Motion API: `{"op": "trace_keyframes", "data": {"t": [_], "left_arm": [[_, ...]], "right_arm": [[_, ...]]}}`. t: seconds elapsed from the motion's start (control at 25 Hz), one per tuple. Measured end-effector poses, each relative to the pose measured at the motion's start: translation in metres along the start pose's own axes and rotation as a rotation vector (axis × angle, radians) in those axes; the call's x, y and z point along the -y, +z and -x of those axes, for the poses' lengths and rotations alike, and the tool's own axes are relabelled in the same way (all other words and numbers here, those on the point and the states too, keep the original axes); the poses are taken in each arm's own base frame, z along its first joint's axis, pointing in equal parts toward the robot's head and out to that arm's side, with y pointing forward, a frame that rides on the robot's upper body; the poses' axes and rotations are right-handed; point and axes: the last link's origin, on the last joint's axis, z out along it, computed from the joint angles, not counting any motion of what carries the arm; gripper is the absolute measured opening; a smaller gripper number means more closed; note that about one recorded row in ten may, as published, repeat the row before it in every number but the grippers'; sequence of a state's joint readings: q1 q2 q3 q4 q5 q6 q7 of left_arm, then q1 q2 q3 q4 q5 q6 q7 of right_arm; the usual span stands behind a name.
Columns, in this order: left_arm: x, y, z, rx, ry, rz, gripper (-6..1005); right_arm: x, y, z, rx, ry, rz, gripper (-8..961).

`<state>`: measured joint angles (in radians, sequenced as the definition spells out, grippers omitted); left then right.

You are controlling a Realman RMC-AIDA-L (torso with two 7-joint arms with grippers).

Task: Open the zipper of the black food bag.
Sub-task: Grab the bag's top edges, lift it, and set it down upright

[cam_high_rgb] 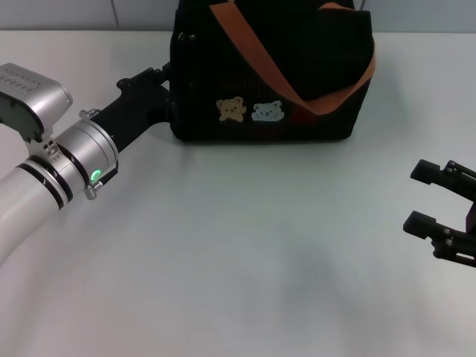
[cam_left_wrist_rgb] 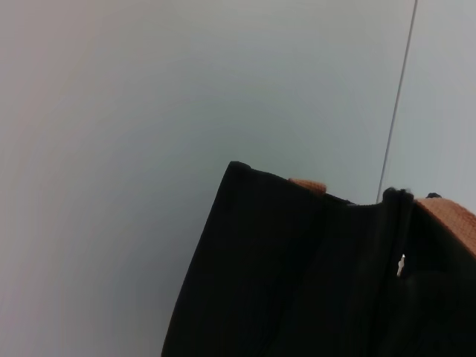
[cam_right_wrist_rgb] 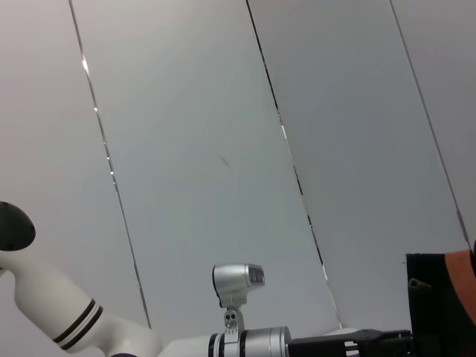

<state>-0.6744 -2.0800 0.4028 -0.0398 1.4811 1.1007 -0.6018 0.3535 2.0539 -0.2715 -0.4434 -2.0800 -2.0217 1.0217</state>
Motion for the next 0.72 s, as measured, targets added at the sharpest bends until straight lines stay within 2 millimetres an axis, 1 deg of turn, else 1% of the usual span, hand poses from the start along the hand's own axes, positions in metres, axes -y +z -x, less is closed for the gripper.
{"op": "trace_keyframes", "data": {"t": [0.04,0.4,0.6,0.72], "left_arm": [[0.0001,-0.0002,0.0001,0.0,0.0,0.0,471],[-0.0001,-0.0018,0.001,-0.001,-0.001,0.001,231],[-0.0023,-0.0044,0.0008,-0.014,0.027,0.016,147],[-0.004,-0.0098,0.0007,-0.037,0.056,0.026,127]], "right_arm": [[0.0,0.0001,0.0,0.0,0.0,0.0,812],[0.0016,0.0009,0.0011,0.007,-0.005,-0.007,812],[0.0024,0.0014,0.0014,0.007,-0.007,-0.009,812],[0.0026,0.0014,0.0017,0.009,-0.008,-0.01,812]]}}
